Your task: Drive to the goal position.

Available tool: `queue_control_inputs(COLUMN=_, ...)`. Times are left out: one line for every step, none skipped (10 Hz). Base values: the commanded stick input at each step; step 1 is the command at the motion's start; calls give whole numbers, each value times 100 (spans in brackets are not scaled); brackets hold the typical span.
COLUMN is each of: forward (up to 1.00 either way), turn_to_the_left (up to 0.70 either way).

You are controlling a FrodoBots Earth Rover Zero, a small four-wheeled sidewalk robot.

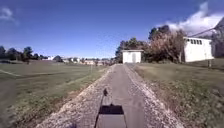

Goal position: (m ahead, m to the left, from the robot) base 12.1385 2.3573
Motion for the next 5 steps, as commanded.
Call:
queue_control_inputs(forward=70, turn_to_the_left=-35)
queue_control_inputs(forward=70, turn_to_the_left=-35)
queue_control_inputs(forward=70, turn_to_the_left=-35)
queue_control_inputs(forward=70, turn_to_the_left=-35)
queue_control_inputs(forward=70, turn_to_the_left=-35)
